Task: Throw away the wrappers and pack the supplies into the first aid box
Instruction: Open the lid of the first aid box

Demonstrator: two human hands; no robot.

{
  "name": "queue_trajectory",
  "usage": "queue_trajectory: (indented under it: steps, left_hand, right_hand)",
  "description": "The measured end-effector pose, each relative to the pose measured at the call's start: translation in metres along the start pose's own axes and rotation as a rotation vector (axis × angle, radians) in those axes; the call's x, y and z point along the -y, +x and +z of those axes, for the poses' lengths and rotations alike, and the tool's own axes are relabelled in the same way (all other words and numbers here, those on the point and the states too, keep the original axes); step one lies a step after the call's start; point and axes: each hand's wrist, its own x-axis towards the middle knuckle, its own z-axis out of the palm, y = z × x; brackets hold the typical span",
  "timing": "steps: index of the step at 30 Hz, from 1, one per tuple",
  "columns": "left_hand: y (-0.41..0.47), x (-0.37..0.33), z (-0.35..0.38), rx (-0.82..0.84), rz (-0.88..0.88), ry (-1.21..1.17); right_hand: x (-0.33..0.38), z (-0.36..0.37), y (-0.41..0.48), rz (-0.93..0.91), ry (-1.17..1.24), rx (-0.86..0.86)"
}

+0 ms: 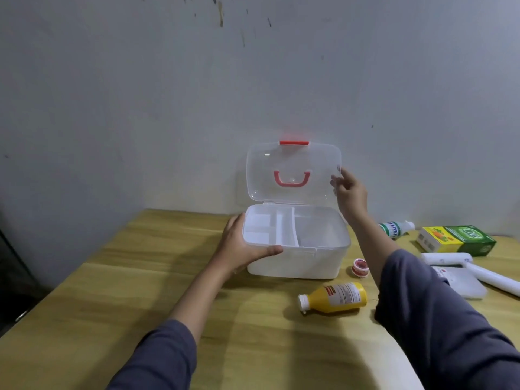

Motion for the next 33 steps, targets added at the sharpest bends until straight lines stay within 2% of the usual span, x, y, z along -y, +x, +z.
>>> queue_trajectory:
  steps: [5,13,17,23,28,33]
  left_hand:
    - [0.013,-0.001,-0.004,0.078,-0.073,0.040]
    - [0.016,0.003,-0.004,0.055,-0.040,-0.033]
    - [0.015,0.003,-0.003,0.051,-0.022,-0.068]
    - [0.014,0.003,-0.003,0.049,-0.015,-0.090]
    - [0.015,-0.002,-0.003,0.056,-0.007,-0.117]
    - [0.015,-0.007,-0.002,0.065,0.017,-0.143]
  right_hand:
    - [-0.003,0.002,0.009,0.002,-0.001,0.042]
    - [0.007,0.012,0.007,0.007,-0.058,0.021]
    - [0.011,0.007,0.003,-0.004,-0.157,0.034]
    - [0.029,-0.010,-0.017,-0.070,-0.444,0.165]
    - [0.019,-0.058,-0.024,-0.053,-0.585,0.088]
    - [-0.012,-0.135,-0.019,0.024,-0.817,-0.080]
